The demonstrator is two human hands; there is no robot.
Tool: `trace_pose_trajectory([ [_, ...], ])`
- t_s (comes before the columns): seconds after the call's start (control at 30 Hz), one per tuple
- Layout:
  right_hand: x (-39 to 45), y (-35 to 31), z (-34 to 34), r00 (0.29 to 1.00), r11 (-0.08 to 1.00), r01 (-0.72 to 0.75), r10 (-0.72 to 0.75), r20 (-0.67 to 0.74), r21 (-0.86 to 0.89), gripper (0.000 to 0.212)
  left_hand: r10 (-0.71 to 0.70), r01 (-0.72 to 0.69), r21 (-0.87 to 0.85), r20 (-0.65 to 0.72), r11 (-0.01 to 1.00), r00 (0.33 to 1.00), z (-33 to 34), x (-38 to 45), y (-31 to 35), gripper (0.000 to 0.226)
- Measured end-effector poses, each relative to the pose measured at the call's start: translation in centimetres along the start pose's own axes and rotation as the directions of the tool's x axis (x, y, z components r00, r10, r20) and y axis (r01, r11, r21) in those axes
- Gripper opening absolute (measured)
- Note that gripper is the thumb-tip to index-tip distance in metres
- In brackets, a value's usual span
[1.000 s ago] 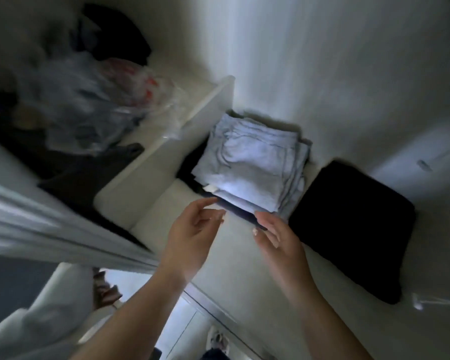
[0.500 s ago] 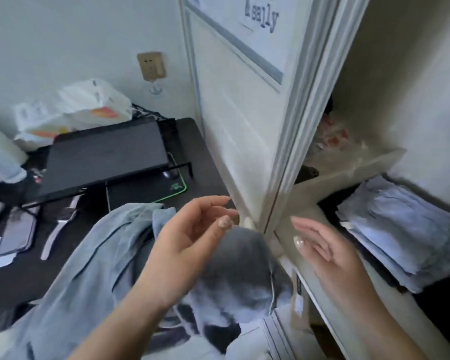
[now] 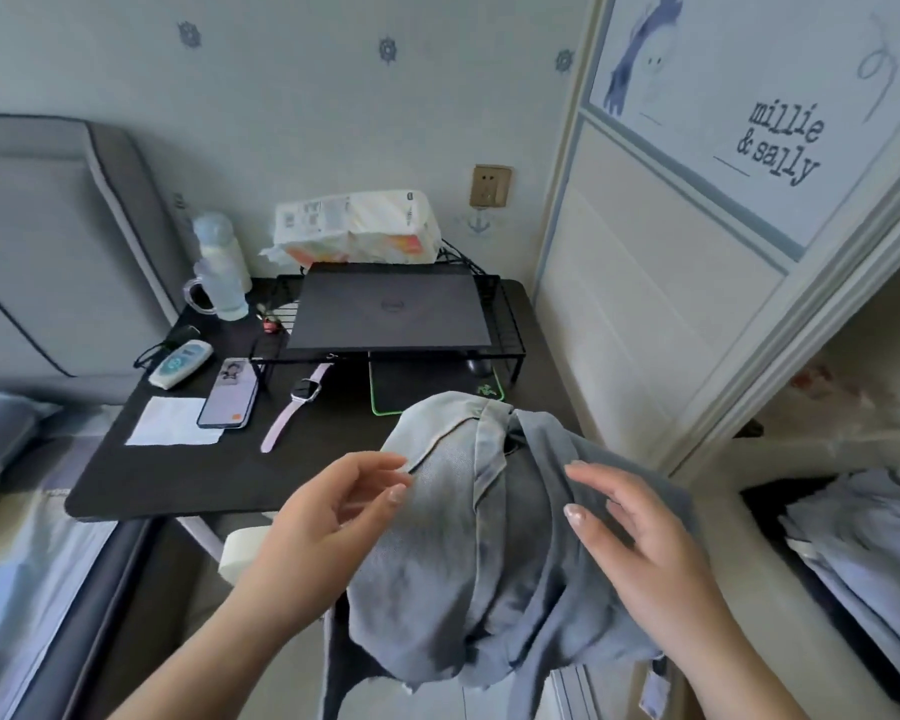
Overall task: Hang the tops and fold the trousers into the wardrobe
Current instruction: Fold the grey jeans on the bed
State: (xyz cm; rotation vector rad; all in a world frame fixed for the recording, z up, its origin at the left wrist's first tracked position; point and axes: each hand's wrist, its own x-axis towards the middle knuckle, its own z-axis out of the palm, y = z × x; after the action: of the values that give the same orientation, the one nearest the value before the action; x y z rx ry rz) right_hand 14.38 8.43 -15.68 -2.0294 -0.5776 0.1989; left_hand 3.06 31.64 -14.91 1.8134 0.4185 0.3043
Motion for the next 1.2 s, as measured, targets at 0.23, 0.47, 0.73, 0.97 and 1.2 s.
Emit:
trace_pose_trajectory([
  [0.23, 4.7, -0.1, -1.0, 0.997, 0.941, -0.028, 0.051, 0.062, -0.336, 0.043, -0.047, 0.016, 0.343, 0.082, 0.939, 0.996, 1.3, 6.0, -1.2, 0.028],
  [0.47, 11.8, 1.0, -1.0, 0.931, 0.885, -0.074, 0.227, 0.287, -0.460, 0.073, -0.163, -0.017, 0.651, 0.215, 0.759, 0.963, 6.9, 15.0, -0.7, 0.066],
  [0.73, 18.5, 5.4, -1.2, 0.753, 0.895, -0.226, 0.411, 0.514, -0.385, 0.072, -0.491, 0.085, 0.848, 0.219, 0.524, 0.843, 10.0, 22.6, -2.2, 0.087],
  [0.97, 19.9, 7.4, -0.7, 0.517, 0.878, -0.233, 0.476, 0.711, -0.419, 0.042, -0.411, 0.103, 0.732, 0.255, 0.674, 0.875, 8.4, 22.2, -2.8, 0.037],
  [1.2, 19.4, 6.4, -0.6, 0.489, 0.814, -0.577, 0.287, 0.824, 0.059, 0.030, -0.161, 0.169, 0.291, -0.049, 0.942, 0.986, 4.9, 19.7, 0.0, 0.005],
])
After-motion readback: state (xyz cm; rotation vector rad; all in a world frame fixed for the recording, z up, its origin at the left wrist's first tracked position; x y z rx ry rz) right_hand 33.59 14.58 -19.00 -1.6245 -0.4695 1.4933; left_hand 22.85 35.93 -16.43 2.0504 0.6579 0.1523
